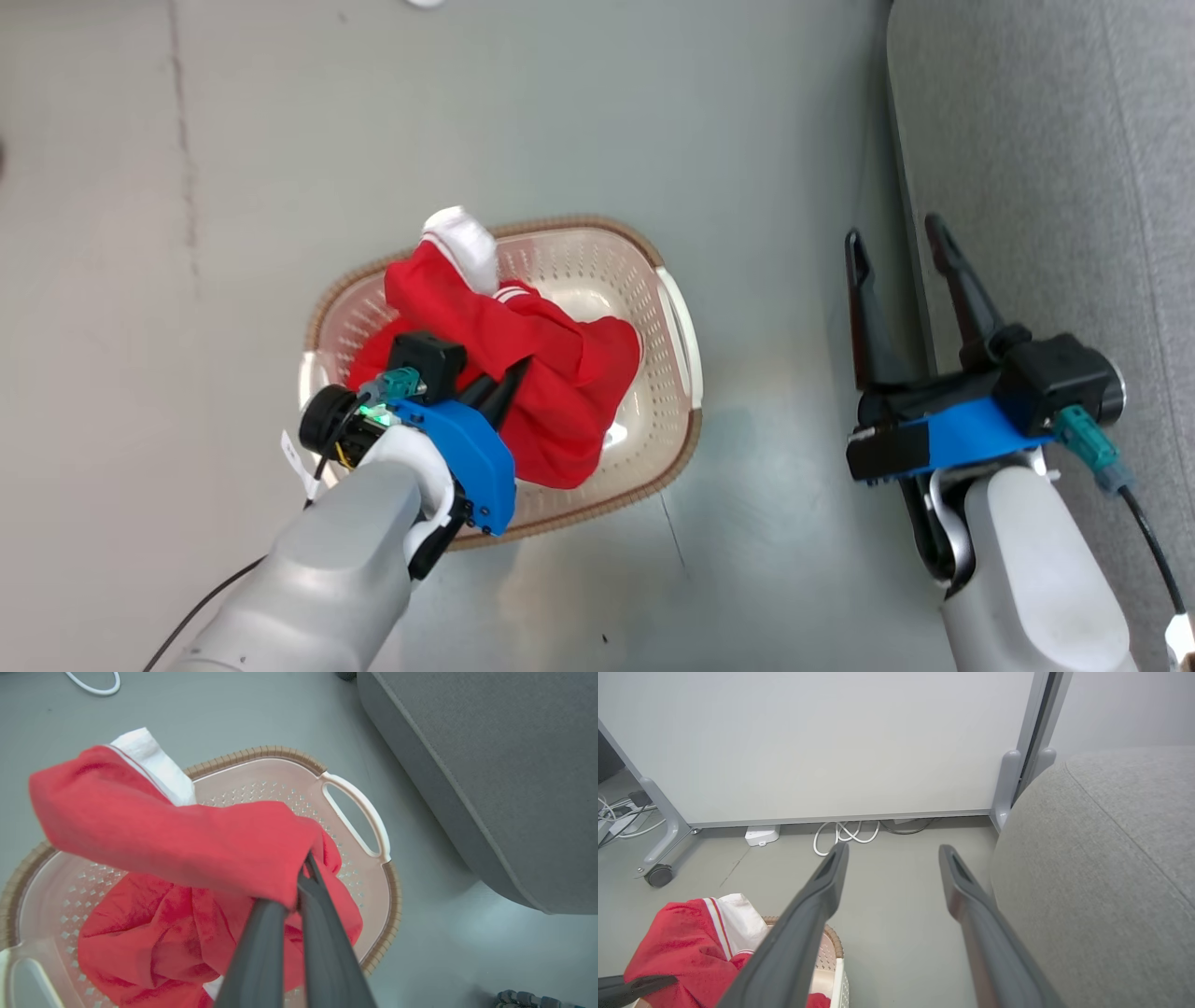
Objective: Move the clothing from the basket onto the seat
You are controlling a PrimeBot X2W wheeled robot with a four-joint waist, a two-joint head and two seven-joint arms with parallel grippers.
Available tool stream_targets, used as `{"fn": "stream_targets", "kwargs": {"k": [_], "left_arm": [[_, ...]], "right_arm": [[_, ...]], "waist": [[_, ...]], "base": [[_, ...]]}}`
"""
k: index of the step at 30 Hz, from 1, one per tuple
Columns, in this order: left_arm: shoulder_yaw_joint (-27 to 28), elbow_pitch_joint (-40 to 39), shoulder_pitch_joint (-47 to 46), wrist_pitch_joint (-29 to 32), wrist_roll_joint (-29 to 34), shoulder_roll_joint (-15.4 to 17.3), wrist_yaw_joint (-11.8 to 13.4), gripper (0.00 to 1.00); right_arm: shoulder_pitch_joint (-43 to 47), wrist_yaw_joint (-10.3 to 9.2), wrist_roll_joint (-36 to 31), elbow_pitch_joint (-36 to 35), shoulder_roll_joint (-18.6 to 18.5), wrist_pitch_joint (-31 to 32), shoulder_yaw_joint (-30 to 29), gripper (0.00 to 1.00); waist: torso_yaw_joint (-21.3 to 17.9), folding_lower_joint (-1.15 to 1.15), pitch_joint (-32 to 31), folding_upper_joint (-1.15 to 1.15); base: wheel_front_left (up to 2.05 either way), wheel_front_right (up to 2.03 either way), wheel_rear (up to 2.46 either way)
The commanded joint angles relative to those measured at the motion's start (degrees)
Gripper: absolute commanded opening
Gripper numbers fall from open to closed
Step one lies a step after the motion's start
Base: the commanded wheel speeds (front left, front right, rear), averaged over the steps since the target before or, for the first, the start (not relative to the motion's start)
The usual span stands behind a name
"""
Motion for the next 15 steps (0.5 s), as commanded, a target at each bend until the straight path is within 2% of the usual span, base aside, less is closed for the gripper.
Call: {"fn": "stream_targets", "kwargs": {"k": [1, 15], "left_arm": [[0.8, -0.7, 1.1, -0.3, 0.9, 0.3, 0.0, 0.0], [13.4, -13.0, 9.3, -0.3, 13.2, 1.1, 1.7, 0.0]], "right_arm": [[0.9, -0.02, -0.1, 0.2, -0.2, 0.0, 0.0, 1.0], [7.0, -0.02, 0.9, 2.6, -0.2, 0.0, -0.2, 1.0]], "waist": [[1.4, 0.01, -3.0, 0.0], [3.4, 0.01, -14.3, 0.0]], "base": [[0.0, 0.0, 0.0], [0.0, 0.0, 0.0]]}}
